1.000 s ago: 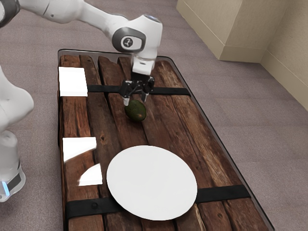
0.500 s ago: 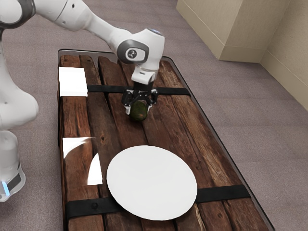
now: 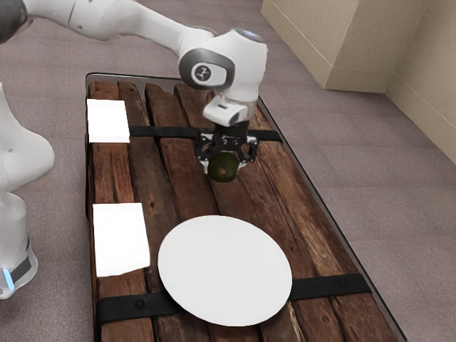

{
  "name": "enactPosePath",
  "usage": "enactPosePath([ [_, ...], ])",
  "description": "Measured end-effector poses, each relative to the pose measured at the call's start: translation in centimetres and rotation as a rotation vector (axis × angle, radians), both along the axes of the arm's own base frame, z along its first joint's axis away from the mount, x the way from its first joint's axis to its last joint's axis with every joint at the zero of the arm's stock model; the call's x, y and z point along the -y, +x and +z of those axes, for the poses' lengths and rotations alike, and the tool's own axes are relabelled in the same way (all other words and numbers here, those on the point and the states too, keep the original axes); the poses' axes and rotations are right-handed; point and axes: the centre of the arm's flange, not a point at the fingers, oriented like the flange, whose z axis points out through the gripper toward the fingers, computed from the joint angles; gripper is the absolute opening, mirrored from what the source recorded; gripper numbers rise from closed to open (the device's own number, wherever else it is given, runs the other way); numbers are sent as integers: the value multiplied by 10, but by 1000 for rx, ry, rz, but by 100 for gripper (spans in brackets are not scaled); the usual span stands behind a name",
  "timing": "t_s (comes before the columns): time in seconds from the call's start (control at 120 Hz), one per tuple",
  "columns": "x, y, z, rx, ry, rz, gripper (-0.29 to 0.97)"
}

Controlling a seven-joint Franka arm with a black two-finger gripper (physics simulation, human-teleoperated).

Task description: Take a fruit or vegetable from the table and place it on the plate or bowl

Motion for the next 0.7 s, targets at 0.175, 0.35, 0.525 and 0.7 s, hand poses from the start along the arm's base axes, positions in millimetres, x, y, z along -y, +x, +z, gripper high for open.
enactPosePath([
  [0.175, 137, -41, -5, -23, 60, -206, 44],
  [0.35, 198, -50, -29, -44, 97, -234, 39],
  [0.525, 213, -54, -31, -40, 82, -219, 56],
  [0.7, 207, -51, -30, -44, 74, -182, 64],
])
